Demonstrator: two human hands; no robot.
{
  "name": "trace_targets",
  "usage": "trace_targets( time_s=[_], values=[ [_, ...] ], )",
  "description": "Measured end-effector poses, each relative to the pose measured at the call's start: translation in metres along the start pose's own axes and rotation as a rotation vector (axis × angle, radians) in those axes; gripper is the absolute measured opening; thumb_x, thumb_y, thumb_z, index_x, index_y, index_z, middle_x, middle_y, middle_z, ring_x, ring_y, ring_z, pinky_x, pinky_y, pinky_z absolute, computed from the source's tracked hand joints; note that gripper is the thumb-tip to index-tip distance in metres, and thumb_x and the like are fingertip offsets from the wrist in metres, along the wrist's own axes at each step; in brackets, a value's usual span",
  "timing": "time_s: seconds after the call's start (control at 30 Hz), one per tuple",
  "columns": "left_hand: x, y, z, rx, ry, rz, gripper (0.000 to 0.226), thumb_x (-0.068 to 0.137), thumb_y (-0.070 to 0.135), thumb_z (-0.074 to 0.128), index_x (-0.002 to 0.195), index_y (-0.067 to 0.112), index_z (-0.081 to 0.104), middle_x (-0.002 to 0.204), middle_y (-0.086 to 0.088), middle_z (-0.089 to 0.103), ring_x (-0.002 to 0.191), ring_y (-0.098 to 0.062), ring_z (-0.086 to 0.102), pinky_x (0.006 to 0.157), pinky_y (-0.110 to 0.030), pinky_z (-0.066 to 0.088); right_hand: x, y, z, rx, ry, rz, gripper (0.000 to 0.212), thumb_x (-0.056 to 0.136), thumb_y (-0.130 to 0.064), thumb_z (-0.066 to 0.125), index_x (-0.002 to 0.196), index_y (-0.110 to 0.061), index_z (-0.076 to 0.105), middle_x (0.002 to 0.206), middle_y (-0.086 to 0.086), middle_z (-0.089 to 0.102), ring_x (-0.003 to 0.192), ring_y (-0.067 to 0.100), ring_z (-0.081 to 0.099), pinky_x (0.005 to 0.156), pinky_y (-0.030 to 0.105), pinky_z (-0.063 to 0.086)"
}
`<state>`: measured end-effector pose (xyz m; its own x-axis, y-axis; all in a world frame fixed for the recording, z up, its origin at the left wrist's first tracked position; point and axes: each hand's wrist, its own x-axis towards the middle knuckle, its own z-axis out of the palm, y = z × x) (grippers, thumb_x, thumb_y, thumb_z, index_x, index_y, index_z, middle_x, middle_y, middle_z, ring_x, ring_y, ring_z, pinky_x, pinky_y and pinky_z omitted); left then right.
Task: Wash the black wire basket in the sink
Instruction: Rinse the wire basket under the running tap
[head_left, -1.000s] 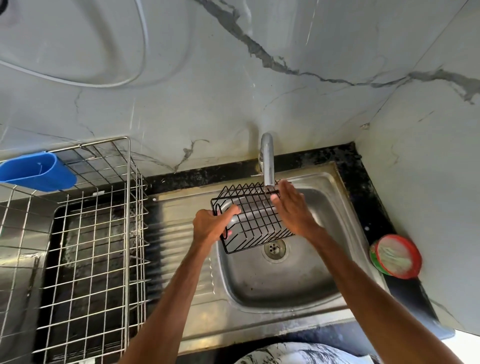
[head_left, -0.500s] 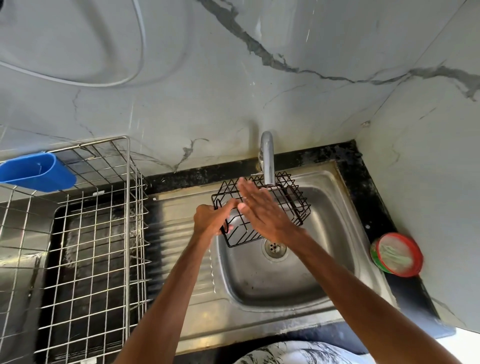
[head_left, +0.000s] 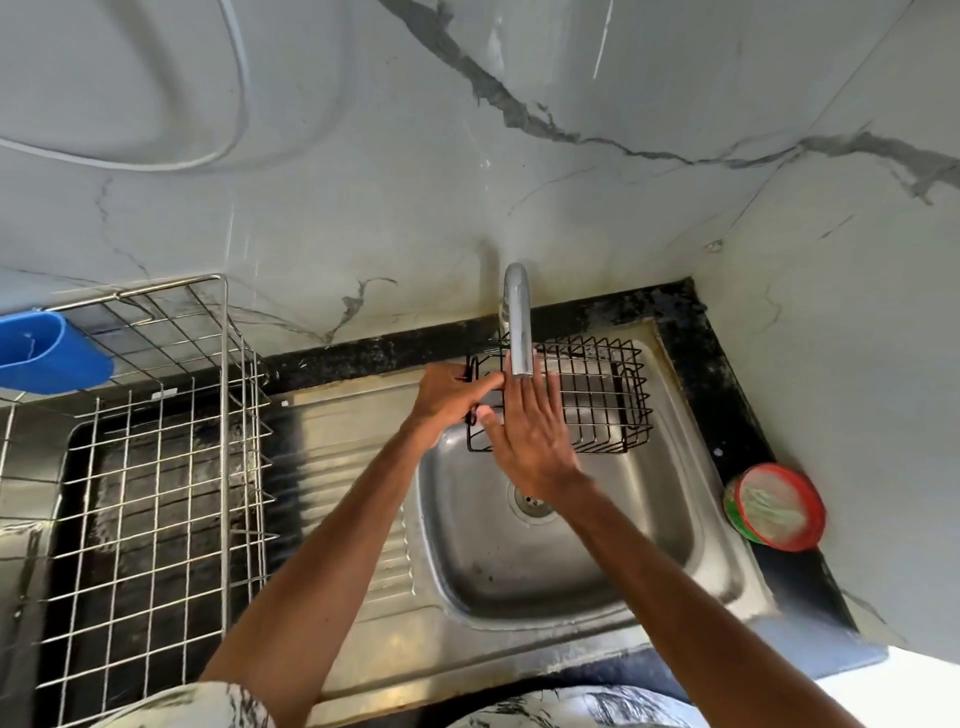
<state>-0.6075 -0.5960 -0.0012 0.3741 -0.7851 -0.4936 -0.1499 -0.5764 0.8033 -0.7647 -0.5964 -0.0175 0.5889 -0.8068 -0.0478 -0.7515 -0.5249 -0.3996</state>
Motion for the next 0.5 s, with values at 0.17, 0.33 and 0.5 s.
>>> trace_targets(
  time_s=[0.17,0.33,0.5],
  values=[
    [0.003,-0.012,-0.001,-0.046,-0.012,-0.027,0.045,0.073,0.044,0.091,0.09,0.005,0.077,0.082,-0.007,0.079,0.072,-0.019,0.078,0.072,-0.041,0.066,-0.028,0.011,0.01,-0.058,-0.009,-0.074,0.074,0.107,-0.052,0.022,0.161,-0.007,-0.002,0.169,0.011,-0.01,0.156,0.023,-0.011,0.126,0.054,0.004],
    [0.004,-0.022,0.001,-0.131,-0.027,-0.043,0.026,0.076,0.028,0.092,0.094,0.019,0.077,0.086,0.003,0.081,0.083,-0.024,0.08,0.075,-0.038,0.066,-0.021,0.05,-0.005,-0.084,-0.005,0.178,0.097,0.098,-0.07,0.028,0.159,-0.006,-0.013,0.166,0.013,-0.024,0.154,0.028,-0.019,0.122,0.063,-0.001],
    [0.004,-0.024,0.002,-0.119,-0.047,-0.021,0.02,0.084,0.026,0.086,0.099,0.017,0.077,0.086,0.01,0.08,0.074,-0.005,0.077,0.06,-0.013,0.056,-0.007,0.0,0.002,-0.155,-0.104,-0.006,0.107,0.092,-0.082,0.025,0.158,-0.006,-0.012,0.166,0.019,-0.017,0.155,0.033,-0.01,0.121,0.064,-0.005]
  ],
)
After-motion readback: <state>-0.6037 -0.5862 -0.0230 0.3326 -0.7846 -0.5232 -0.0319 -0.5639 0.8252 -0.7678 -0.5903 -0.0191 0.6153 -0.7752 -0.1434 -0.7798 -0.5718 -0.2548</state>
